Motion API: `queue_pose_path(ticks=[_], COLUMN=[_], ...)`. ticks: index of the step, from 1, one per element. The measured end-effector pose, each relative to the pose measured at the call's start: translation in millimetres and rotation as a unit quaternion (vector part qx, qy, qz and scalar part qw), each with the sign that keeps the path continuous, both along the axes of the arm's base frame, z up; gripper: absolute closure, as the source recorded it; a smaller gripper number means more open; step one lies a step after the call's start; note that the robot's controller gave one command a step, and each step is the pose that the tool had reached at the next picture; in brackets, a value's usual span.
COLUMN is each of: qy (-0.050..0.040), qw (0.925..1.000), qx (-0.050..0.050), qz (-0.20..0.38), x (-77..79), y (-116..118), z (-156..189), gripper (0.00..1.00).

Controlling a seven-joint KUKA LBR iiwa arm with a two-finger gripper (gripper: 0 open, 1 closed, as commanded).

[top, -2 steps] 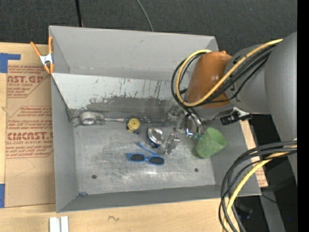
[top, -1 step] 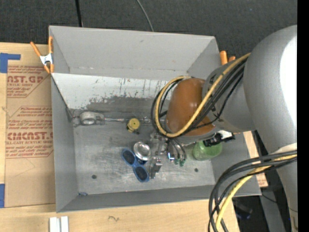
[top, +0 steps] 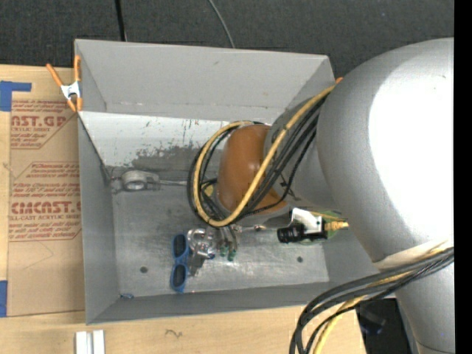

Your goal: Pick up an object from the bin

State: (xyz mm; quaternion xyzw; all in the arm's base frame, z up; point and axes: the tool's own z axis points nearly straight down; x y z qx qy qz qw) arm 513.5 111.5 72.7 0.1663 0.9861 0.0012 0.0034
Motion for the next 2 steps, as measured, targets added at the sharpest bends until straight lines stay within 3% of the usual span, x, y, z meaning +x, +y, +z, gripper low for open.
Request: queue_pose_path(ticks=[1, 2], qy=[0.0020, -0.0004], qw=[1.0000, 0.9971], qx=[0.000, 0.001], qz=[0.000, 0.076], x=[-0.5, -21.4], y=[0, 37], z=[1, 147], gripper=[1.00, 1.00])
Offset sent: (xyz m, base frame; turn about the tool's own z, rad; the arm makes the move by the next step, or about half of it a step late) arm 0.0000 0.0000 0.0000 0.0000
